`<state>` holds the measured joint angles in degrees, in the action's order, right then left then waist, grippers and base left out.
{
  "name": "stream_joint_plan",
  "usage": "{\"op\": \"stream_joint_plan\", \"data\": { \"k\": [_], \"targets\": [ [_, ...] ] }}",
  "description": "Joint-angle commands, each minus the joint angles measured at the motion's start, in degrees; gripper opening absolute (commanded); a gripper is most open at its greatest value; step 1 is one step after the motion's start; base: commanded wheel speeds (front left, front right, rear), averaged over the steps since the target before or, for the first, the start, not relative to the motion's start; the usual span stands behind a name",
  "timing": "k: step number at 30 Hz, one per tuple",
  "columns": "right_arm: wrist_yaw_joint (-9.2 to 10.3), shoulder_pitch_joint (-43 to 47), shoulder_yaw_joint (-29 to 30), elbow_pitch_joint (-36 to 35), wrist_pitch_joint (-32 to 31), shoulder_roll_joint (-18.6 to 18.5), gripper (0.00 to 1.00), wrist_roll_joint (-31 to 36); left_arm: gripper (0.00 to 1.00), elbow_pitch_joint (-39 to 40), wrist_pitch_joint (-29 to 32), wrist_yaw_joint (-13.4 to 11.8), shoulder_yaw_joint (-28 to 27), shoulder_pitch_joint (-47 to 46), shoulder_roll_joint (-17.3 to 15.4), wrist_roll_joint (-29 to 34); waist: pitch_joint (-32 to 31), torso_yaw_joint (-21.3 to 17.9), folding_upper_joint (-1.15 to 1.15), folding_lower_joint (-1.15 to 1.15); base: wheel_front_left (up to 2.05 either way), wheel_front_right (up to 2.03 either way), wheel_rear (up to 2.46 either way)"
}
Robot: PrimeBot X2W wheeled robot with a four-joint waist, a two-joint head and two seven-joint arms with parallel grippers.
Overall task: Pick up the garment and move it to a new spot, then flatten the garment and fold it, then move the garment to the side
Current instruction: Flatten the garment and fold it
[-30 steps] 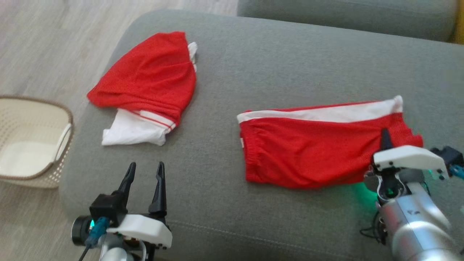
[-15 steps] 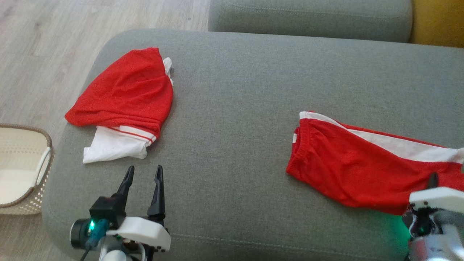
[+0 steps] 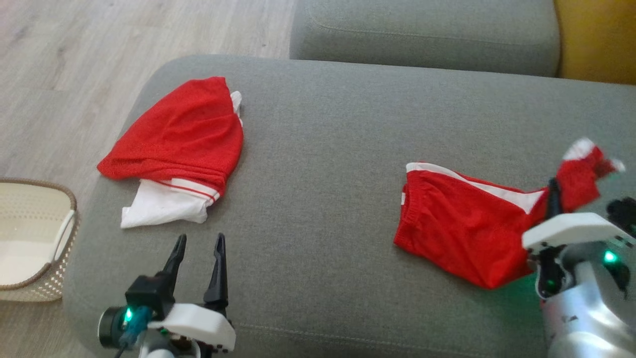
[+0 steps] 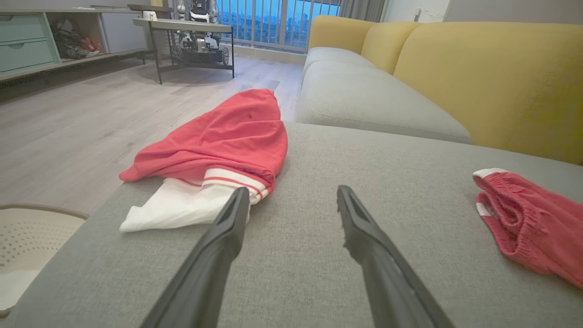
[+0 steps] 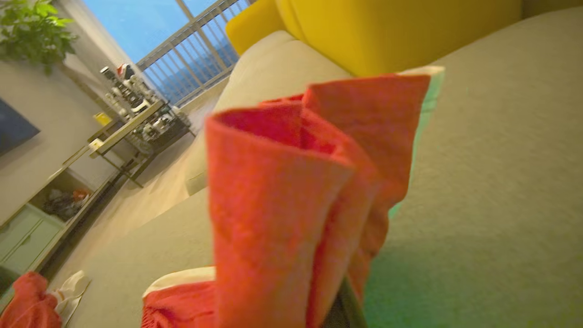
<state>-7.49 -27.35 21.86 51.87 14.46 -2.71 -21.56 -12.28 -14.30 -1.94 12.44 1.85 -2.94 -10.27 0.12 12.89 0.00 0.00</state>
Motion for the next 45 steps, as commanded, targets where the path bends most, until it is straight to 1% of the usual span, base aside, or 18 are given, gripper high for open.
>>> {"op": "stream_joint_plan", "data": {
  "k": [1,7,10,14,22,23,24,25,36,42,45],
  "targets": [
    [0.00,-1.09,-3.10,-2.46,0.53,-0.18,0.00,-0.51,1.00,1.64,-0.70,0.13,-1.42,-1.47,0.06,0.01,-0.16,0.33,0.00,0.00,0.00,0.00,0.00],
    [0.00,2.33,-15.70,-7.37,0.53,-0.18,0.00,-4.16,1.00,1.64,-0.70,-0.08,-1.35,-1.20,0.06,-0.12,-0.29,1.54,0.00,0.00,0.00,0.00,0.00],
    [0.00,3.97,-20.50,-8.97,0.53,-0.17,0.00,-5.22,1.00,1.55,-0.70,0.03,-1.22,-1.18,0.06,-0.14,-0.15,2.21,0.00,0.00,0.00,0.00,0.00],
    [0.00,5.36,-24.00,-9.62,0.53,-0.17,0.00,-6.32,1.00,1.61,-0.70,0.02,-1.39,-1.29,0.06,-0.16,0.06,2.92,0.00,0.00,0.00,0.00,0.00],
    [0.00,6.21,-26.97,-8.24,0.53,-0.17,0.00,-6.63,1.00,1.37,-0.70,0.21,-1.56,-1.36,0.06,-0.03,0.42,3.93,0.00,0.00,0.00,0.00,0.00],
    [0.00,6.21,-27.19,-8.13,0.53,-0.17,0.28,-6.51,1.00,1.34,-0.70,0.21,-1.57,-1.35,0.06,-0.03,0.46,3.98,0.00,0.00,0.00,0.00,0.00],
    [0.00,6.23,-27.51,-8.19,0.53,-0.17,0.78,-6.41,1.00,1.32,-0.70,0.22,-1.58,-1.35,0.06,-0.03,0.48,4.02,0.00,0.00,0.00,0.00,0.00],
    [0.00,6.28,-27.82,-8.33,0.53,-0.17,1.00,-6.59,1.00,1.30,-0.70,0.22,-1.61,-1.36,0.06,-0.04,0.53,4.03,0.00,0.00,0.00,0.00,0.00],
    [0.00,8.60,-35.26,-11.52,0.53,-0.17,1.00,-8.92,1.00,1.00,-0.70,-0.04,-1.72,-1.44,0.06,-0.43,0.59,3.64,0.00,0.00,0.00,0.00,0.00],
    [0.00,9.17,-41.84,-9.71,-0.42,-0.17,1.00,-11.80,1.00,0.96,-0.70,-0.13,-1.38,-1.62,0.06,-0.62,0.89,3.40,0.00,0.00,0.00,0.00,0.00],
    [0.00,8.53,-44.12,-7.86,-1.17,-0.17,1.00,-13.56,1.00,0.93,-0.70,-0.08,-1.33,-1.78,0.06,-0.62,1.16,3.35,0.00,0.00,0.00,0.00,0.00]
  ]
}}
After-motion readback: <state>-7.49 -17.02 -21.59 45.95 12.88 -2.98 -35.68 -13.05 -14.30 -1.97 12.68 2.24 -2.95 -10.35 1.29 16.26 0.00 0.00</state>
